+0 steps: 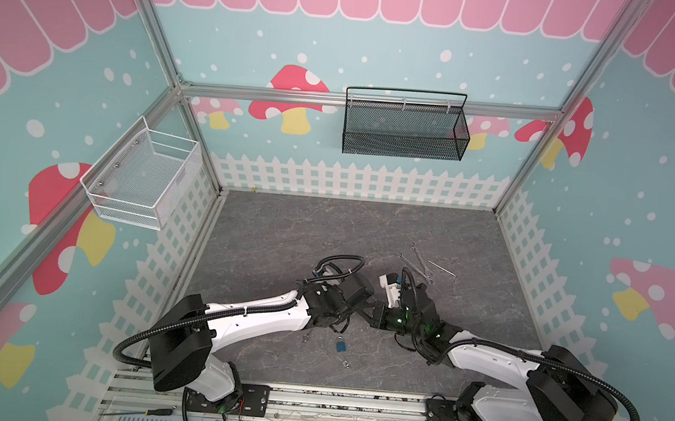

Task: Unlock with the key

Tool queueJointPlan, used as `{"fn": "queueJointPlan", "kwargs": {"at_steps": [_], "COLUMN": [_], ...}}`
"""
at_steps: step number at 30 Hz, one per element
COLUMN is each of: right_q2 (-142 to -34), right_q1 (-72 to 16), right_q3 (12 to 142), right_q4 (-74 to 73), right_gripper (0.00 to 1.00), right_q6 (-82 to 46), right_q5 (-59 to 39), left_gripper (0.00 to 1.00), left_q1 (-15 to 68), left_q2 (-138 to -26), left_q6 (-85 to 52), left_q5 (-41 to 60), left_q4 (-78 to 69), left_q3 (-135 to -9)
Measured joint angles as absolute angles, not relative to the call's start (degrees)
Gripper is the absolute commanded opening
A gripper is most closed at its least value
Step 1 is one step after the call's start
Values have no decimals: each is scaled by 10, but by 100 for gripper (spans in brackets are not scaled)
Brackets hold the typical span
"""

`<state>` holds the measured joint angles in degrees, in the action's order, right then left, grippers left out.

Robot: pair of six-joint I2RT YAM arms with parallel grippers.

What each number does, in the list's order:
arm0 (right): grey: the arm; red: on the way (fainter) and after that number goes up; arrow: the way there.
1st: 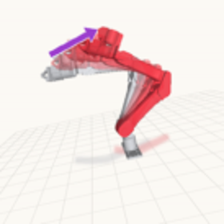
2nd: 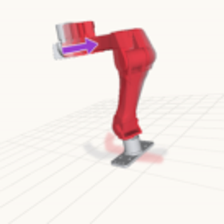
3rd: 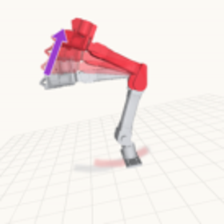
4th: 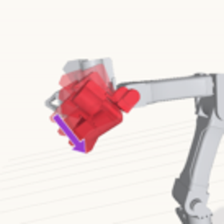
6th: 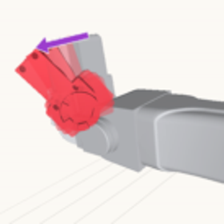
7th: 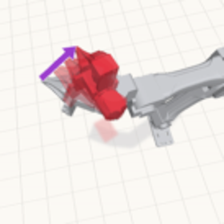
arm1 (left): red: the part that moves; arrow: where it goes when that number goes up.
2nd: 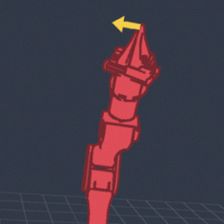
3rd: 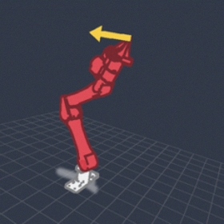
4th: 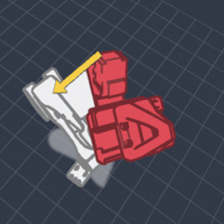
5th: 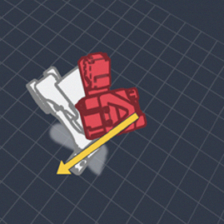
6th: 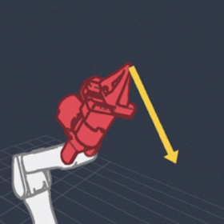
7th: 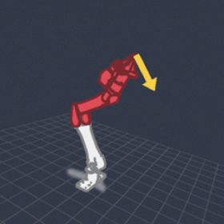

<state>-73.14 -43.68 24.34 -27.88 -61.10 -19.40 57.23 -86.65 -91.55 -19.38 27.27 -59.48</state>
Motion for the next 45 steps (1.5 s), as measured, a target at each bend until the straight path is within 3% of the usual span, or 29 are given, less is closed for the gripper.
{"fn": "queueJointPlan", "kwargs": {"at_steps": [33, 40, 45], "right_q2": [-675, -672, -667], "right_q1": [-440, -439, -439], "right_q3": [302, 303, 301], "right_q4": [-175, -181, -185], "right_gripper": [0, 22, 19], "right_q6": [-571, -555, -548], "right_q5": [-167, -173, -176], "left_gripper": [0, 0, 0], "left_q1": [597, 597, 595], "left_q2": [-836, -821, -808], "left_q6": [-867, -867, -865], "left_q5": [-228, -225, -222], "left_q4": [296, 299, 299], "left_q3": [-627, -627, -627]}}
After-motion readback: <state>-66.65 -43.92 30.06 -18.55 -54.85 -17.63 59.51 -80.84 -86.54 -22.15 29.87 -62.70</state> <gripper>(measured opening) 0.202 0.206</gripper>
